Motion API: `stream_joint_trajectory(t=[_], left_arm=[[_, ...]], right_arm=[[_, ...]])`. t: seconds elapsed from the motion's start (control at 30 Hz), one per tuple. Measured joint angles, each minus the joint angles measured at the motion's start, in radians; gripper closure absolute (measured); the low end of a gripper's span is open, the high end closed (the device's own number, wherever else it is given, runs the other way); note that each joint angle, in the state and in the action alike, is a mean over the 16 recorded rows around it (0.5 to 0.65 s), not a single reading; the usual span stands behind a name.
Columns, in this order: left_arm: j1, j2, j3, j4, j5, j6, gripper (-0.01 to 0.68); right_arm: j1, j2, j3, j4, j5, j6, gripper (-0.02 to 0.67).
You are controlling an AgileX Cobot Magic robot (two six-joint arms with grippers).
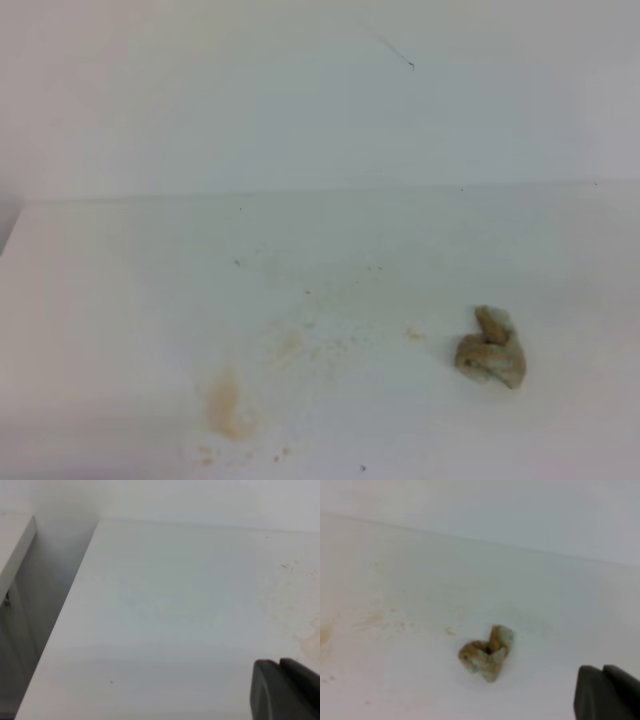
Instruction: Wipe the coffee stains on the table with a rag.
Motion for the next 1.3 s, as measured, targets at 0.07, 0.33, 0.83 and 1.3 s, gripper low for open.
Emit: stream_joint_trajectory(t=[0.07,0.33,0.83,1.3], left_arm=[[0.000,0.000,0.000,0.000,0.000,0.000,0.672],[0.000,0.000,0.000,0.000,0.000,0.000,0.672],[0.000,0.000,0.000,0.000,0.000,0.000,0.672],[0.000,0.000,0.000,0.000,0.000,0.000,0.672]], right_arm=[[0.000,-0.042,0.034,-0.031,-0.008,0.006,0.634],[0.000,-0.102,0.119,-0.089,-0.017,0.006,0.636],[-0.086,-0.199,0.132,-0.109,0.016,0.005,0.636],[-0.346,-0.486,0.473,-0.050,-0.349,-0.001,0.637]])
